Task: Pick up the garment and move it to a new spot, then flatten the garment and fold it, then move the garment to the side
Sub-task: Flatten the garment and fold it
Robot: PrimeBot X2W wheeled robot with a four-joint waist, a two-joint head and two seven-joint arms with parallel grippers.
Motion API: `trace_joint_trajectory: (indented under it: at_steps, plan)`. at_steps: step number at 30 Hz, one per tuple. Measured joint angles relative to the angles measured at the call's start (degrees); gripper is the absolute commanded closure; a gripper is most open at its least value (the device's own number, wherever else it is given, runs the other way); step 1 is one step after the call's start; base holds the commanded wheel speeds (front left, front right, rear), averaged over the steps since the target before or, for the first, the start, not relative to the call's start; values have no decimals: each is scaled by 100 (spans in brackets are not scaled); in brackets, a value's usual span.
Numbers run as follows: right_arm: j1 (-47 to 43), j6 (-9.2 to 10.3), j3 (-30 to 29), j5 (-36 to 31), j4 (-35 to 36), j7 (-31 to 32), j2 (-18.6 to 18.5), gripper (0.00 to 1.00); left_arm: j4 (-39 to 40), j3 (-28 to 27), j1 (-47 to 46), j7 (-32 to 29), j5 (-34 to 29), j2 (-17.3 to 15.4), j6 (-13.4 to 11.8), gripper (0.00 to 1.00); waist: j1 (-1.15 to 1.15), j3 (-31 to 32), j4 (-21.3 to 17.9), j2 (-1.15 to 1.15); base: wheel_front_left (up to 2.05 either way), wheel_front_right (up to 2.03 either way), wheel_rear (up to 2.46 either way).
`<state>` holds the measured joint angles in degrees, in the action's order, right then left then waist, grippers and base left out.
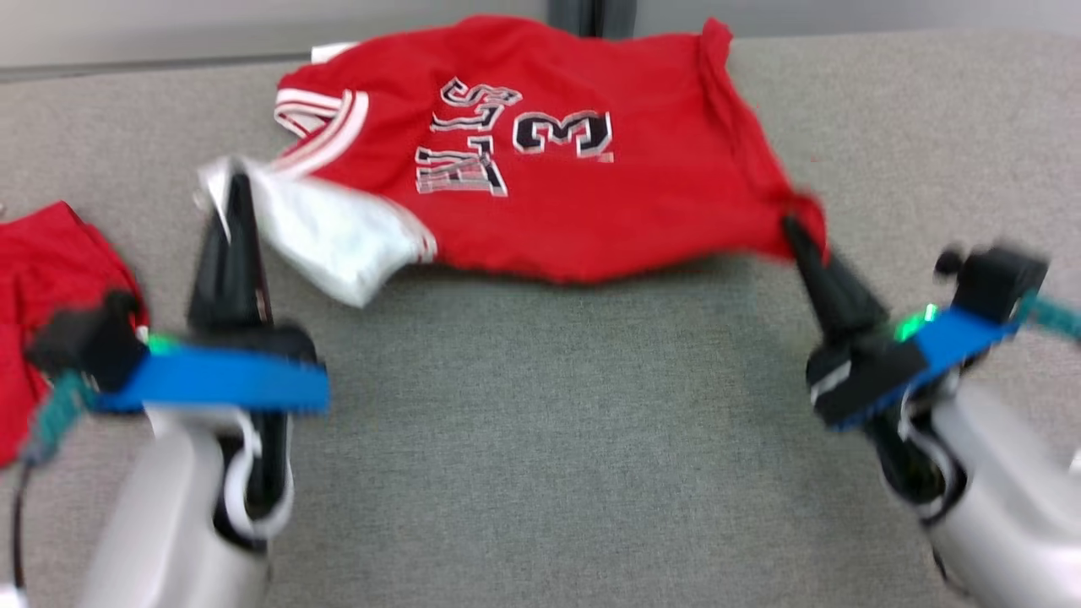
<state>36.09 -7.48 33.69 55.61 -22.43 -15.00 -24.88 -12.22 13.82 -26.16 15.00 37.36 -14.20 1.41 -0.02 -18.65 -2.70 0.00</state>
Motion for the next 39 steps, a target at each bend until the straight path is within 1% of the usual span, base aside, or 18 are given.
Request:
trace_joint_trajectory:
  at_steps: [4,7,9,16,21,26,31,35,39]
  plan:
    - [-877,-1,110,-37,112,1,-35,100,358,-57,1140,-1,52,111,-153,100,-1,287,37,0,0,0,0]
    - [-1424,0,137,-49,198,-1,-52,100,578,-73,1885,-1,110,285,-303,100,0,510,62,0,0,0,0]
    - [-1775,0,110,-123,286,-1,-82,100,721,-80,2343,-1,152,366,-353,100,0,650,74,0,0,0,0]
    - [-2991,0,-75,-378,697,-2,-332,100,1236,-158,3693,-2,194,383,-609,100,0,1133,121,0,0,0,0]
    - [-3735,0,-301,-391,1102,-4,-520,100,1649,-181,4308,-19,201,344,-777,100,0,1271,136,0,0,0,0]
    - [-4118,-1,-420,-536,1366,60,-567,100,1775,-100,4512,-114,207,287,-795,100,1,1256,136,0,0,0,0]
    - [-4125,0,-559,-621,1419,156,-425,100,1798,-53,4437,-196,178,181,-761,100,2,1246,99,0,0,0,0]
    - [-4015,0,-654,-658,1460,256,-370,100,1823,-45,4131,-300,90,26,-693,100,2,1188,49,0,0,0,0]
    - [-3748,0,-687,-660,1461,330,-291,100,1782,-23,3620,-457,26,-102,-612,100,3,1083,11,0,0,0,0]
